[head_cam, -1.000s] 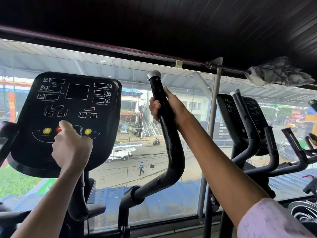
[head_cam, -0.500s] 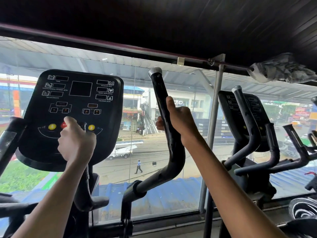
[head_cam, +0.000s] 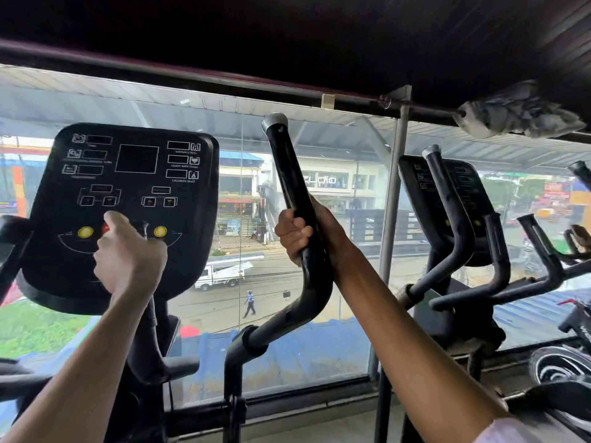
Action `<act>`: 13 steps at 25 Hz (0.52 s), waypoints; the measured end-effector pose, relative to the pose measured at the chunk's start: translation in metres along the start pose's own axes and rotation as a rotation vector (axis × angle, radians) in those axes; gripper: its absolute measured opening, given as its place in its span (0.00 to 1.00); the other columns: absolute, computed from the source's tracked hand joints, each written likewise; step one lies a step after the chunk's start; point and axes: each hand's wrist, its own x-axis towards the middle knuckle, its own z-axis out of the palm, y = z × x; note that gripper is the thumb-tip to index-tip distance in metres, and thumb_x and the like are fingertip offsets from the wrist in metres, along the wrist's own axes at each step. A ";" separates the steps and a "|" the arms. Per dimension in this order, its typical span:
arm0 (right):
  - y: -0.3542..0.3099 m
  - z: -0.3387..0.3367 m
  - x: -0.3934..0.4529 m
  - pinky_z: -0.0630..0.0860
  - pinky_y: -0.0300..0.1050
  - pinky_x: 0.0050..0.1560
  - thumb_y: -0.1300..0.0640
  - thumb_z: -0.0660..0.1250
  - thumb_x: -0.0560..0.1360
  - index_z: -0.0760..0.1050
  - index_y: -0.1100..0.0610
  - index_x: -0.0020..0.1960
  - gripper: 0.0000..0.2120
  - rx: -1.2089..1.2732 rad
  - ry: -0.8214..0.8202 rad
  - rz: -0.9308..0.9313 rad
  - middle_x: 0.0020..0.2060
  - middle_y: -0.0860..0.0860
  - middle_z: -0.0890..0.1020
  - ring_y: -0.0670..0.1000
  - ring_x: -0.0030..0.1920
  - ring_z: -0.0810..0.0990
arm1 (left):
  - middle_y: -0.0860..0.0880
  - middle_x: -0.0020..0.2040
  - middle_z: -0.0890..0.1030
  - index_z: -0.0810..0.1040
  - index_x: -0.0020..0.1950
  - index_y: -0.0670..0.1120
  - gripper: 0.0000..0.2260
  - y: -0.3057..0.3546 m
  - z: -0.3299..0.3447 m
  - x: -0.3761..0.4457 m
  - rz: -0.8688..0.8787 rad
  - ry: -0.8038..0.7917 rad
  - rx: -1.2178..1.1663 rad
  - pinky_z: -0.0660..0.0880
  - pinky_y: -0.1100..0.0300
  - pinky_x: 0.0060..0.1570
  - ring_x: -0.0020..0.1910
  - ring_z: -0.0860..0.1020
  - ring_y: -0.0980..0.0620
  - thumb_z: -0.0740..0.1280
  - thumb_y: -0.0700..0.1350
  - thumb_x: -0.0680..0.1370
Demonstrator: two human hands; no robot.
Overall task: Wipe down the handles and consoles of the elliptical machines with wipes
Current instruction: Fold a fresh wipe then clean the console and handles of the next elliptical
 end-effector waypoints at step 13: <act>0.025 0.026 -0.030 0.77 0.39 0.26 0.40 0.54 0.83 0.78 0.63 0.39 0.30 -0.189 0.429 -0.293 0.28 0.53 0.77 0.48 0.23 0.77 | 0.33 0.52 0.78 0.66 0.58 0.39 0.17 0.001 0.002 -0.004 0.005 0.032 0.029 0.72 0.42 0.48 0.52 0.76 0.30 0.65 0.34 0.72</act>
